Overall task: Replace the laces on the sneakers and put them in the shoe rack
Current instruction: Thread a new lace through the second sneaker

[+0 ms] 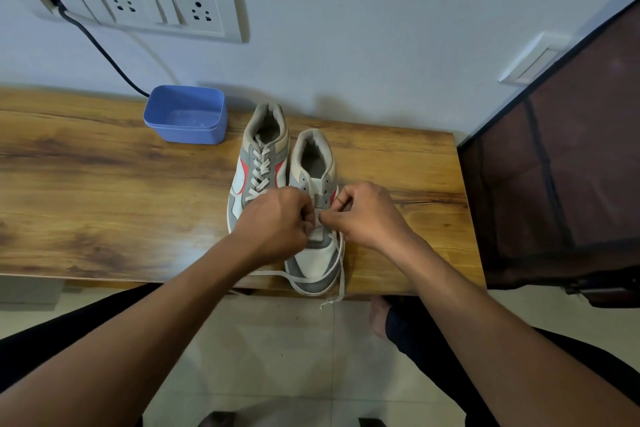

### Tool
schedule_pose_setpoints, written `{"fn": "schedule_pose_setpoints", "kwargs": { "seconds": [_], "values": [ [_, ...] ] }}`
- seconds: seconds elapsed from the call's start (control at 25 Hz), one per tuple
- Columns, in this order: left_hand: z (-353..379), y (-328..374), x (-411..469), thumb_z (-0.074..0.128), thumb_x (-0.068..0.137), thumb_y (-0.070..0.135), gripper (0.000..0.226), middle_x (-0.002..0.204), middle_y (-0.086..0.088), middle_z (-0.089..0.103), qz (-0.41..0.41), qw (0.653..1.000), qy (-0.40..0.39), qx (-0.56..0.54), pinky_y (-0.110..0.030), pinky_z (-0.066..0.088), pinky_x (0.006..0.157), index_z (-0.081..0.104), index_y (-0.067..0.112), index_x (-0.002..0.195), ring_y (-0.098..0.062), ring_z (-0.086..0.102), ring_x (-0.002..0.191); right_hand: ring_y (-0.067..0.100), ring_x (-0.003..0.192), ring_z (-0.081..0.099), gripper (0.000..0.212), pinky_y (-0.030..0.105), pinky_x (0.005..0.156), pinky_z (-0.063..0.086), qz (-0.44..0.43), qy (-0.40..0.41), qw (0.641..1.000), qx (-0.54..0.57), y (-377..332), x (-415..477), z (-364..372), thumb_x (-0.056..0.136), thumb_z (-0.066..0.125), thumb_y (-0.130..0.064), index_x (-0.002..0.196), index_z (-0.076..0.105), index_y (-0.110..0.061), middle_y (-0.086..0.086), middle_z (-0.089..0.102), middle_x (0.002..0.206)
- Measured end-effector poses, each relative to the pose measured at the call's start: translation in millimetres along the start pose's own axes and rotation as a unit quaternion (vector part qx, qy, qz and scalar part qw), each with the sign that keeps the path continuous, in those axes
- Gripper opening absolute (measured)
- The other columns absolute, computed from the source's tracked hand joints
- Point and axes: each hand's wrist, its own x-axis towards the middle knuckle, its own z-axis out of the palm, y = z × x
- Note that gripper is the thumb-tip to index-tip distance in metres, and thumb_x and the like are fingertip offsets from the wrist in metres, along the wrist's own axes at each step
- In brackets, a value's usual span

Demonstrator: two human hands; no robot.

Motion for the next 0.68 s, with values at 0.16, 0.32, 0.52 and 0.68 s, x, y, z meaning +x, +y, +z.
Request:
{"fn": "schedule_pose_setpoints", "kwargs": {
  "seconds": [0.16,0.32,0.52,0.68],
  "values": [
    [-24.7,-12.7,-1.8,0.072,0.088,0.012,0.011,0.081,0.007,0.068,-0.031,0.995,-0.072,-0.053,-0.017,0.043,0.062,0.070,0.021,0.081,-0.003,0.060,0.070,0.016,0.067,0.073,0.018,0.044,0.072,0.065,0.005,-0.003,1.000,0.014,2.5,6.1,-0.5,0.080,0.086,-0.027,0.081,0.070,-0.019,-0.002,0.074,0.073],
    [-17.1,-11.8,-2.5,0.066,0.089,0.000,0.011,0.077,-0.011,0.074,-0.071,0.975,-0.059,-0.204,-0.032,0.063,0.063,0.069,0.010,0.092,-0.024,0.074,0.068,0.011,0.063,0.069,0.023,0.036,0.064,0.060,-0.009,-0.005,1.000,-0.016,1.5,5.4,3.8,0.078,0.086,-0.037,0.084,0.067,-0.024,-0.006,0.071,0.071],
    [-14.8,-9.3,0.4,0.078,0.085,0.004,0.011,0.070,0.002,0.074,-0.017,0.994,-0.021,-0.109,-0.030,0.063,0.067,0.077,0.015,0.084,-0.009,0.070,0.061,0.013,0.063,0.072,0.020,0.046,0.069,0.064,-0.015,-0.001,1.000,-0.010,5.2,9.0,4.5,0.078,0.085,-0.031,0.084,0.068,-0.024,-0.003,0.073,0.070],
    [-37.8,-26.6,1.4,0.069,0.091,-0.002,0.010,0.076,-0.015,0.075,-0.109,0.978,-0.086,-0.158,-0.027,0.061,0.058,0.075,0.006,0.089,-0.023,0.073,0.066,0.019,0.066,0.073,0.021,0.051,0.071,0.065,0.012,-0.005,1.000,0.023,5.9,11.3,4.1,0.078,0.086,-0.024,0.085,0.068,-0.020,0.001,0.074,0.071]
  ]
}}
